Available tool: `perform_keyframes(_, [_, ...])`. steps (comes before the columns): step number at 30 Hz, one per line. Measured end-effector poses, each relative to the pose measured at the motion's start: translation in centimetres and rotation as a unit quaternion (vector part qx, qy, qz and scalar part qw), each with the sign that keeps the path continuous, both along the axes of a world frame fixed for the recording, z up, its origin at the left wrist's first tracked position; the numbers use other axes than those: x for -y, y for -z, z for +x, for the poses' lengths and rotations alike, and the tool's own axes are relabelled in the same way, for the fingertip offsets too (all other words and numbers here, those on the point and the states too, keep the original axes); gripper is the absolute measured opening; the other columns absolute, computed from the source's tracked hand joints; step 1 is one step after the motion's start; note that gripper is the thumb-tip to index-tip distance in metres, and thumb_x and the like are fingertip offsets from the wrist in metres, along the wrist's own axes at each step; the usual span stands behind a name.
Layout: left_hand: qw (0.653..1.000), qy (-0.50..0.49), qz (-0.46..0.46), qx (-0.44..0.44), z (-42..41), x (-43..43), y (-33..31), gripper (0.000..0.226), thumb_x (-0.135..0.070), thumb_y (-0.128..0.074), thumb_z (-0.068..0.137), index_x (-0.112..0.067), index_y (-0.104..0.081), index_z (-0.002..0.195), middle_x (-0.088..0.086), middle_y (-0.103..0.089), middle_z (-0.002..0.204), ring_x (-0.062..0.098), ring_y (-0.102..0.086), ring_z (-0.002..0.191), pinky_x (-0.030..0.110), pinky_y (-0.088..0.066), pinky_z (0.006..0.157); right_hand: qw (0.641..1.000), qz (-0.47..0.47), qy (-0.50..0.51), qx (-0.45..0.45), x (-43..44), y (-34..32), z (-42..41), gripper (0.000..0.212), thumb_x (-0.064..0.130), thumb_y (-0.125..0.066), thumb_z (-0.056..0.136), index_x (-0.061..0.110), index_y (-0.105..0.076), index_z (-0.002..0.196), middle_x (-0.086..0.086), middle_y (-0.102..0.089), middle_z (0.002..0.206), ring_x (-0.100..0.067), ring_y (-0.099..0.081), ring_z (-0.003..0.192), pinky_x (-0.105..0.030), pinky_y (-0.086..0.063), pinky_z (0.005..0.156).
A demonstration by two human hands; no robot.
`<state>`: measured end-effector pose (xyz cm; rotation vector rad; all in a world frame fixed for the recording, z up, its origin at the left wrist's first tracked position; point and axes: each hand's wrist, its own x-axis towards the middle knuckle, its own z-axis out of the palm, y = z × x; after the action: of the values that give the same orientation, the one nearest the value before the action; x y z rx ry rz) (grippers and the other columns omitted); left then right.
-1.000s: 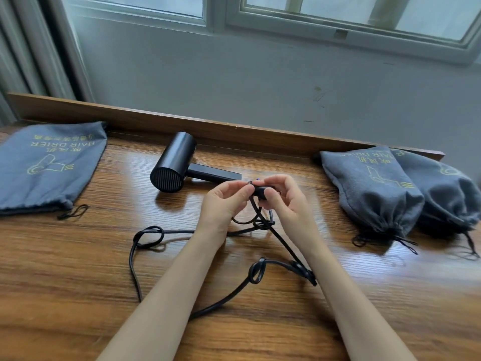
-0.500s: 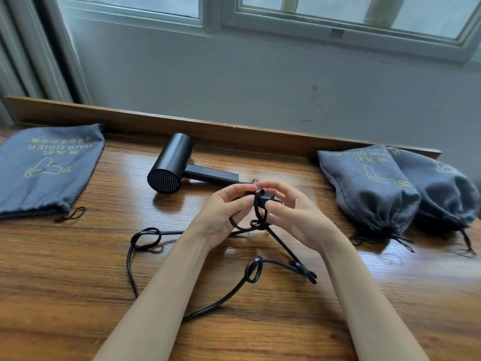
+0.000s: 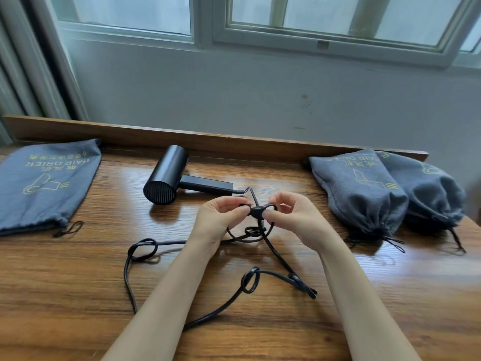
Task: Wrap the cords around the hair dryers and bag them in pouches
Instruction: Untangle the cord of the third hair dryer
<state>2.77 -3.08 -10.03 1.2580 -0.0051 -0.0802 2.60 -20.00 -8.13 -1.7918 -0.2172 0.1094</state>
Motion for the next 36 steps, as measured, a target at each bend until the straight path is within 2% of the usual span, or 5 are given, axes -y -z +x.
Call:
perform_keyframes(5, [0.978,-0.144,-0.148,-0.019,0.6,-0.9,-0.6,0.018,0.008,-0.056,0.085,-0.009,-0.059,0.081,0.004,-0.060,0.081,0.011,-0.061,0.070,0.016,-0.055,0.060,0.972,-0.074,0.180,0.133,0.6,0.8,1.1,0.032,0.000,-0.068,0.079,0.020,-0.049,0.062,0.004,-0.051,0.057,-0.011,-0.052,0.053,-0.024,-0.046,0.055])
perform_keyframes(15, [0.965,0.011,-0.256,0.048,0.2,-0.9,-0.8,0.062,-0.002,-0.060,0.073,-0.010,-0.037,0.130,0.014,-0.046,0.123,0.024,-0.050,0.120,0.031,-0.044,0.098,0.981,-0.148,-0.119,0.040,-0.9,0.5,-0.4,0.041,0.020,-0.062,0.088,0.035,-0.048,0.123,0.013,-0.050,0.128,-0.001,-0.053,0.106,-0.017,-0.045,0.083])
perform_keyframes(21, [0.942,0.119,-0.311,0.029,-0.1,-0.6,-0.9,0.123,-0.018,-0.085,0.041,-0.021,-0.019,0.145,0.014,-0.039,0.139,0.031,-0.044,0.127,0.041,-0.034,0.107,0.961,-0.180,-0.020,0.211,-1.3,2.2,0.7,0.020,0.016,-0.067,0.084,0.034,-0.059,0.091,0.019,-0.059,0.084,0.001,-0.055,0.072,-0.022,-0.045,0.072])
perform_keyframes(28, [0.954,0.288,0.071,0.034,-1.0,0.6,-0.8,0.092,-0.037,-0.079,0.063,-0.045,-0.020,0.134,-0.005,-0.022,0.151,0.021,-0.056,0.118,0.036,-0.048,0.097,0.948,-0.022,0.241,0.206,1.2,1.5,1.5,0.035,0.031,-0.040,0.099,0.024,-0.054,0.068,0.011,-0.054,0.063,0.000,-0.047,0.057,-0.026,-0.038,0.058])
perform_keyframes(36, [0.757,0.413,0.480,0.158,-5.4,1.8,-2.8,0.066,-0.054,-0.061,0.081,-0.039,-0.032,0.138,-0.019,-0.039,0.140,-0.003,-0.053,0.108,0.023,-0.045,0.097,0.922,0.123,0.355,0.093,2.9,1.6,1.9,0.032,0.026,-0.036,0.101,0.017,-0.051,0.074,0.002,-0.048,0.064,-0.009,-0.049,0.056,-0.019,-0.035,0.051])
